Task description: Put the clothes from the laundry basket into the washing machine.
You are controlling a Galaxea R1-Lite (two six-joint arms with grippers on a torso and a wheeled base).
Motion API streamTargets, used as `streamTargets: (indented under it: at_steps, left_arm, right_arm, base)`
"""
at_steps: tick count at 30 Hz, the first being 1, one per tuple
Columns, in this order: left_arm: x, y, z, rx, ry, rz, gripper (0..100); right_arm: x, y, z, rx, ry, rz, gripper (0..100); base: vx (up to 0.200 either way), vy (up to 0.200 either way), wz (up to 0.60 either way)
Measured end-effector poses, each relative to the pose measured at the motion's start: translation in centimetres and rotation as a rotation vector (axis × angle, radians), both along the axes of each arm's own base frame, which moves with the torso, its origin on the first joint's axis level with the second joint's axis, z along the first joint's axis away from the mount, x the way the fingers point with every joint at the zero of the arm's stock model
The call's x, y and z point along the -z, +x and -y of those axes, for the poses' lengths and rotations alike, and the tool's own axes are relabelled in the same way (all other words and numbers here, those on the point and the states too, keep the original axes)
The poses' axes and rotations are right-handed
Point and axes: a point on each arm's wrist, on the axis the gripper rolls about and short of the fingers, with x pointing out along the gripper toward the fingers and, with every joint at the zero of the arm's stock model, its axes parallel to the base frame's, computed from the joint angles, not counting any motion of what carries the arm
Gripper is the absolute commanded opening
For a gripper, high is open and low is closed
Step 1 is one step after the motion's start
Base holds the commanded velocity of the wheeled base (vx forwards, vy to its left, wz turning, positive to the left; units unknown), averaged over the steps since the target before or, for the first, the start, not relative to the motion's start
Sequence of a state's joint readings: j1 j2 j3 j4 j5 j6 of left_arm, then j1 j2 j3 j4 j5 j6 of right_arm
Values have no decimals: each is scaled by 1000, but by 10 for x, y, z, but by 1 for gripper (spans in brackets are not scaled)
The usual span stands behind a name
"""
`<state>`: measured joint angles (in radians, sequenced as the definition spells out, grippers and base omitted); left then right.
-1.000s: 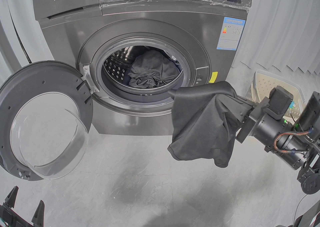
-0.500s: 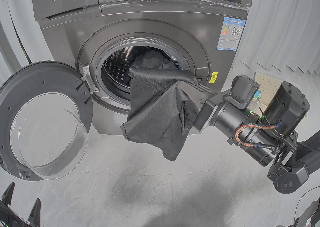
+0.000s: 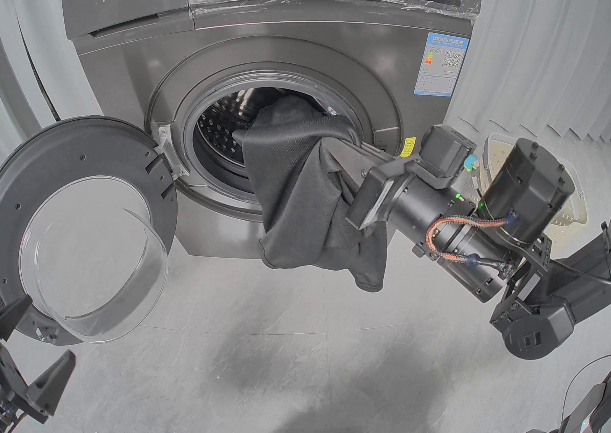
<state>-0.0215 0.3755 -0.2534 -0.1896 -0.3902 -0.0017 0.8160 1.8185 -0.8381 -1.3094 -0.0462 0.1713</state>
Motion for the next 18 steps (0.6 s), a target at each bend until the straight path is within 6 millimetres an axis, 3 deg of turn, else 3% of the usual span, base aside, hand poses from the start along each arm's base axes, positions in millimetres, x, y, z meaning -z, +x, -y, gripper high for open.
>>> streamTargets:
  at_steps: [7,12,18]
  left_arm:
    - [-7,56,10,170,10,-137,100]
    - [-3,102,32,283,28,-221,100]
    - [6,142,58,371,48,-278,100]
  right_arm:
    - [-9,6,-7,-6,17,19,0]
    - [-15,9,-11,-8,29,31,0]
    - [-18,10,-14,-12,33,36,0]
  base:
    - [0,0,0]
    - [0,0,0]
    - [0,0,0]
